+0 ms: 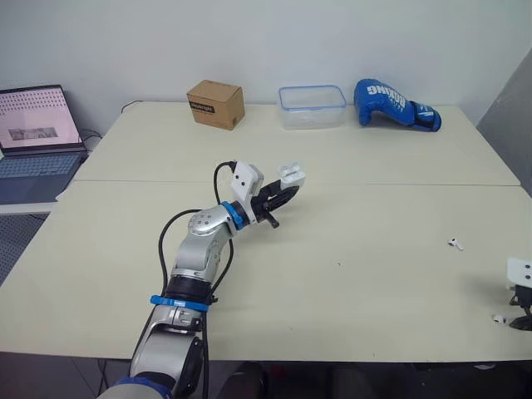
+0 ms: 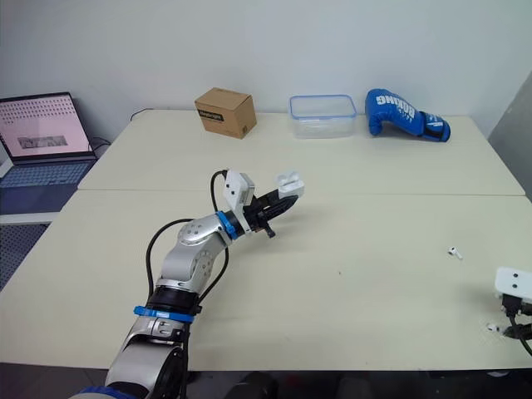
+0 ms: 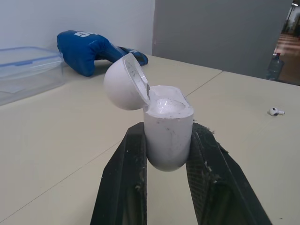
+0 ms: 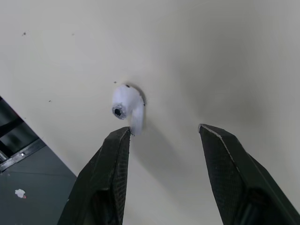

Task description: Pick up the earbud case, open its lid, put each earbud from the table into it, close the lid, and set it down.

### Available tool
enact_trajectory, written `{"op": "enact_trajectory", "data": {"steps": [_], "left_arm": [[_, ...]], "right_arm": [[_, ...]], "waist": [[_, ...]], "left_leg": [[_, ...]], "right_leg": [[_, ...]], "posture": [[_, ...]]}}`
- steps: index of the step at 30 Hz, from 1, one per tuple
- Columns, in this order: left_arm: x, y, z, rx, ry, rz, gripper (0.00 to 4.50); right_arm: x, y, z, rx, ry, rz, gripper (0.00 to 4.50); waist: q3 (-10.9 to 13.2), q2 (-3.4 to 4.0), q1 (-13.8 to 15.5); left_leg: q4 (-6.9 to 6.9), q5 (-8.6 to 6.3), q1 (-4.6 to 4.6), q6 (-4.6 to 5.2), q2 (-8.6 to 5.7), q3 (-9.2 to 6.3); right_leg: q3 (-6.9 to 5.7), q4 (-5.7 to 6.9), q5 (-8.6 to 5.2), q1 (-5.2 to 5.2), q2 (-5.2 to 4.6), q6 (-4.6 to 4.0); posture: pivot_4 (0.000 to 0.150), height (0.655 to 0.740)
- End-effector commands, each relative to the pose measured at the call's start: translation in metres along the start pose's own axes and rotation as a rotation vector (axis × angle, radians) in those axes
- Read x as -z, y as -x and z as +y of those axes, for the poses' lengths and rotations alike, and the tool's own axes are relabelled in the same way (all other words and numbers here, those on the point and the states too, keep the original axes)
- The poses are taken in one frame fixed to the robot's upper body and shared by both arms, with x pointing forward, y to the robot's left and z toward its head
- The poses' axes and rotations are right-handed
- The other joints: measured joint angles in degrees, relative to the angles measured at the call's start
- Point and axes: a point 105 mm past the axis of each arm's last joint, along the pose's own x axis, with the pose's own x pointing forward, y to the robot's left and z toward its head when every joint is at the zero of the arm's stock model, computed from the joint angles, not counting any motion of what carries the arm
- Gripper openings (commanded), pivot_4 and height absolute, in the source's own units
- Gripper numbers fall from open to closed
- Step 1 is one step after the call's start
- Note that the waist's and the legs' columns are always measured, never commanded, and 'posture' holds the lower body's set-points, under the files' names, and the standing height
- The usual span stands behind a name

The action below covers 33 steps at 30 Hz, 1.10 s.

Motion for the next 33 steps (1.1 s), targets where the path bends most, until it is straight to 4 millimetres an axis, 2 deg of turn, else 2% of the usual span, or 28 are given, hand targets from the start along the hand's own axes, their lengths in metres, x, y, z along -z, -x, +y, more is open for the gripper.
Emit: {"op": "enact_trajectory", "data": {"steps": [1, 6, 10, 15, 20, 33], "left_arm": [[-0.012, -0.004, -0.004, 0.023, -0.025, -0.041, 0.74], [-0.012, -0.004, -0.004, 0.025, -0.025, -0.041, 0.74], [-0.012, -0.004, -0.004, 0.025, -0.025, -0.041, 0.74], [-0.011, -0.004, -0.005, 0.026, -0.024, -0.041, 0.74], [-0.011, -0.004, -0.005, 0.027, -0.026, -0.039, 0.74], [-0.011, -0.003, -0.005, 0.026, -0.026, -0.041, 0.74]], "right_arm": [[-0.001, 0.009, -0.012, 0.047, -0.008, 0.005, 2.4], [0.001, 0.012, -0.009, 0.02, 0.005, 0.02, 2.4], [0.003, 0.015, 0.001, -0.033, 0.051, 0.045, 2.4], [-0.012, 0.011, 0.017, -0.09, 0.091, 0.004, 2.4], [-0.02, 0.008, 0.01, -0.037, 0.074, -0.025, 2.4], [-0.014, 0.012, -0.006, 0.019, 0.032, -0.02, 2.4]], "waist": [[0.0, 0.02, 0.0], [0.0, 0.06, 0.0], [0.0, 0.13, 0.0], [0.0, 0.17, 0.0], [0.0, 0.18, 0.0], [0.0, 0.19, 0.0]], "left_leg": [[0.0, 0.0, 0.0, 0.0, 0.0, 0.0], [-0.01, 0.0, -0.04, 0.0, 0.0, -0.01], [-0.01, 0.0, -0.04, 0.0, -0.01, -0.01], [-0.02, 0.0, -0.02, 0.0, 0.0, 0.0], [-0.02, 0.0, -0.03, 0.0, 0.0, 0.01], [-0.02, 0.0, -0.03, 0.0, 0.0, 0.01]], "right_leg": [[0.0, 0.0, 0.0, 0.0, 0.0, 0.0], [-0.01, -0.01, 0.0, -0.03, 0.0, 0.0], [-0.01, -0.01, 0.0, -0.03, -0.01, 0.01], [-0.01, 0.01, -0.01, -0.03, 0.0, 0.01], [0.0, 0.0, -0.01, -0.03, 0.0, 0.01], [0.0, -0.01, -0.01, -0.04, -0.01, 0.01]], "posture": [[0.15, 0.74], [0.15, 0.74], [0.15, 0.74], [0.15, 0.74], [0.15, 0.74], [0.15, 0.74]]}}
